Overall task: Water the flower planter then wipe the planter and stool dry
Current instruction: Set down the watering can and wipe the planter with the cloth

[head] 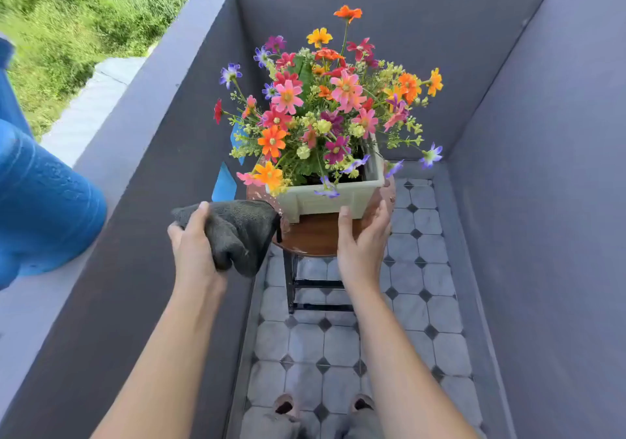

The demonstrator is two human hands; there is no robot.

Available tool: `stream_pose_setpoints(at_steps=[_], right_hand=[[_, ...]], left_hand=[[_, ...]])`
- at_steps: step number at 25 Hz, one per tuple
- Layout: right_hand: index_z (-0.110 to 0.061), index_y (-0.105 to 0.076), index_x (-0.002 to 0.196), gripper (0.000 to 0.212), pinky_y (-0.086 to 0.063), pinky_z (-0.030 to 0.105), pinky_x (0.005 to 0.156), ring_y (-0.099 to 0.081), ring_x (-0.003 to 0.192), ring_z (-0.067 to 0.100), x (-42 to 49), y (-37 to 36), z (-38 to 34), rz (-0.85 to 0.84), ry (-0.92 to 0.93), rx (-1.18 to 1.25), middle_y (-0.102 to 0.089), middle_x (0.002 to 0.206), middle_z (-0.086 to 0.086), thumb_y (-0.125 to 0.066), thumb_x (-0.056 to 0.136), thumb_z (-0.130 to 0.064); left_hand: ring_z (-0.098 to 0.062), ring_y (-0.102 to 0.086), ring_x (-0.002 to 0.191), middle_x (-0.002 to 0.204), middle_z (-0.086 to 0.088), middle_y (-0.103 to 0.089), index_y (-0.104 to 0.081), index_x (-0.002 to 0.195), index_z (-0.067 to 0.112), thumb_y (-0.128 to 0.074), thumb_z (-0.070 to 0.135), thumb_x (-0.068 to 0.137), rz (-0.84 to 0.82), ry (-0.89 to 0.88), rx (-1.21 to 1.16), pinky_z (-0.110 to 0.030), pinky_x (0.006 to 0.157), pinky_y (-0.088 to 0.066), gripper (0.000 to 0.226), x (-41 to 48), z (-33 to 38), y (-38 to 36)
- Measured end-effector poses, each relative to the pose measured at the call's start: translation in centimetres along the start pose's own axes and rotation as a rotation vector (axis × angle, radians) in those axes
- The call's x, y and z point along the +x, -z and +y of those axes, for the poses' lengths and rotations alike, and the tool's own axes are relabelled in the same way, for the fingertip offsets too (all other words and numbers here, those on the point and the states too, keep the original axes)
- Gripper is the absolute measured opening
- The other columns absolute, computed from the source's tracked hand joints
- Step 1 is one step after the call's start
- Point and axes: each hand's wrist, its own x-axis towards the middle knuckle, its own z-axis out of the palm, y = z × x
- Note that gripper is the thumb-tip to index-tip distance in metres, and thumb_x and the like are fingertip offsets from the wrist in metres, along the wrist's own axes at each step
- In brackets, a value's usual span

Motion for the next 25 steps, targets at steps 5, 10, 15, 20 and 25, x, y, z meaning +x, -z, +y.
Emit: stream_pose_setpoints(at_steps=[5,10,15,20,25], right_hand=[[-0.022,-0.009,0.153,0.073,-0.015,0.040,0.118,-0.006,0.148,0.016,2.8,0.1,-0.6,-0.125,0.044,0.001,-0.014,0.161,0.002,-0.047,0.096,-0.047],[-0.024,-0.017,0.151,0.065,-0.013,0.041,0.119,0.001,0.150,0.018,4.9,1.4,-1.5,-0.231,0.021,-0.043,-0.007,0.162,0.005,-0.044,0.097,-0.046],[-0.048,-0.008,0.147,0.100,0.002,0.033,0.116,0.006,0.145,0.008,5.2,1.2,-4.2,-0.245,0.050,-0.030,-0.011,0.156,-0.015,-0.020,0.060,-0.097],[-0.023,-0.026,0.150,0.091,-0.008,0.028,0.114,-0.016,0.127,-0.001,7.4,1.7,-7.5,-0.288,-0.082,0.065,-0.029,0.146,-0.011,-0.014,0.080,-0.080],[-0.041,-0.030,0.146,0.108,-0.013,0.046,0.121,-0.016,0.147,0.011,9.1,1.1,-7.8,-0.253,-0.191,0.063,-0.025,0.155,-0.018,-0.029,0.056,-0.100]], left_hand=[[-0.014,-0.063,0.091,0.104,0.003,-0.062,-0.037,0.132,0.018,-0.064,0.010,0.084,-0.250,-0.178,0.290,-0.029,0.075,-0.052,0.055,1.9,-1.1,-2.2],[-0.019,-0.063,0.097,0.100,0.007,-0.069,-0.064,0.102,0.040,-0.064,0.023,0.082,-0.501,-0.275,0.353,-0.044,0.093,-0.049,0.026,1.8,-2.4,-4.1],[-0.008,-0.065,0.093,0.103,0.008,-0.070,-0.061,0.111,0.027,-0.064,0.026,0.084,-0.369,-0.331,0.334,-0.034,0.090,-0.052,0.027,2.3,-0.9,-5.9],[-0.007,-0.060,0.087,0.092,0.009,-0.067,-0.062,0.116,0.018,-0.057,0.027,0.092,-0.305,-0.418,0.368,-0.022,0.080,-0.049,0.026,2.1,-0.2,-8.4],[0.011,-0.041,0.116,0.120,0.011,-0.050,-0.043,0.134,0.038,-0.033,0.040,0.099,-0.218,-0.472,0.489,-0.014,0.101,-0.031,0.037,1.5,-1.5,-10.6]])
